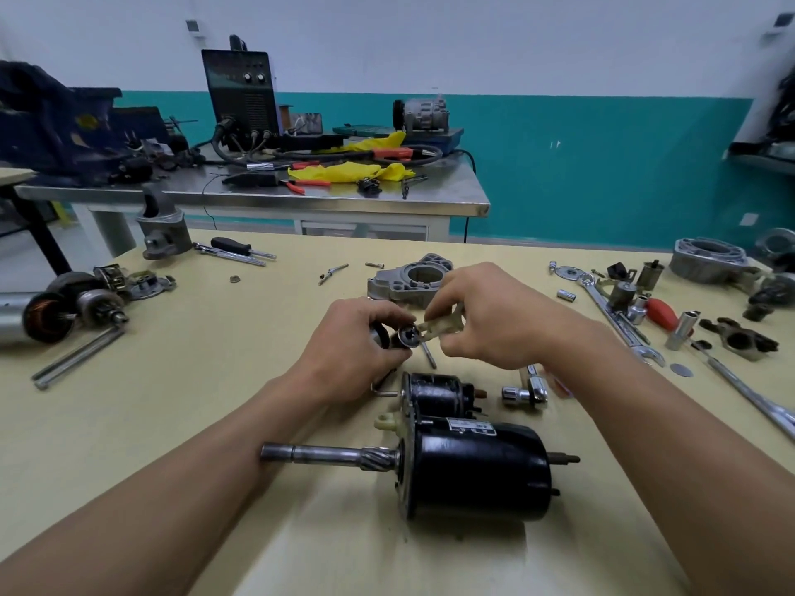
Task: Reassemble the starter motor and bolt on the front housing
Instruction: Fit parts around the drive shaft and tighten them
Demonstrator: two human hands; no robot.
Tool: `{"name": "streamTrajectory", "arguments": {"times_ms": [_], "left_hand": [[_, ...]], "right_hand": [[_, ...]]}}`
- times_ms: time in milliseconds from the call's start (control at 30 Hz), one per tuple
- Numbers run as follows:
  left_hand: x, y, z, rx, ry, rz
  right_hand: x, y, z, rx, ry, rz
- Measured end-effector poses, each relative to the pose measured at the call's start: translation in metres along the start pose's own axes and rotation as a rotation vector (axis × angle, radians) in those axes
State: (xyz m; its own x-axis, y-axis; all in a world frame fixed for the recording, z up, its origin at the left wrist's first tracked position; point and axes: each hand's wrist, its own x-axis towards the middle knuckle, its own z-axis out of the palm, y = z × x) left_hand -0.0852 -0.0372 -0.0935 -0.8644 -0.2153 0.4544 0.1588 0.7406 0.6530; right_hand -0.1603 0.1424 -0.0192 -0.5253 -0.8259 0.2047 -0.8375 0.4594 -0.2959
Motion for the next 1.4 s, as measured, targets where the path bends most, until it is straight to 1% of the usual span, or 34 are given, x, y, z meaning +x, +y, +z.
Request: {"name": "streamTrajectory", "arguments": {"times_ms": [400, 533, 633, 733, 933, 1033, 1133, 1233, 1400], "left_hand": [[-0.003, 0.004, -0.003, 0.016, 0.008, 0.080], [-0.003, 0.007, -0.002, 0.020, 0.005, 0.107], [-0.003, 0.006, -0.005, -0.007, 0.008, 0.106], [-0.001, 0.004, -0.008, -0.128, 0.000, 0.059], [-0.002, 0.000, -0.017, -0.371, -0.062, -0.006], [0.001, -0.004, -0.018, -0.429, -0.039, -0.043], [0.000, -0.009, -0.016, -0.362, -0.043, -0.048], [0.000, -0.015, -0.014, -0.264, -0.090, -0.041], [0.002, -0.016, -0.012, -0.201, -0.136, -0.078]], "right_hand": [[0.003, -0.001, 0.005, -0.092, -0.001, 0.010], [0.004, -0.001, 0.008, -0.113, 0.013, -0.034], [0.005, 0.001, 0.011, -0.070, 0.045, -0.096], [0.007, 0.005, 0.014, 0.045, 0.106, -0.118], [0.006, 0.007, 0.034, 0.366, 0.178, -0.055], [0.011, 0.003, 0.043, 0.368, 0.231, -0.035], [0.013, 0.003, 0.047, 0.316, 0.192, -0.021], [0.011, 0.007, 0.048, 0.279, 0.132, -0.013], [0.012, 0.011, 0.051, 0.276, 0.128, 0.026]]}}
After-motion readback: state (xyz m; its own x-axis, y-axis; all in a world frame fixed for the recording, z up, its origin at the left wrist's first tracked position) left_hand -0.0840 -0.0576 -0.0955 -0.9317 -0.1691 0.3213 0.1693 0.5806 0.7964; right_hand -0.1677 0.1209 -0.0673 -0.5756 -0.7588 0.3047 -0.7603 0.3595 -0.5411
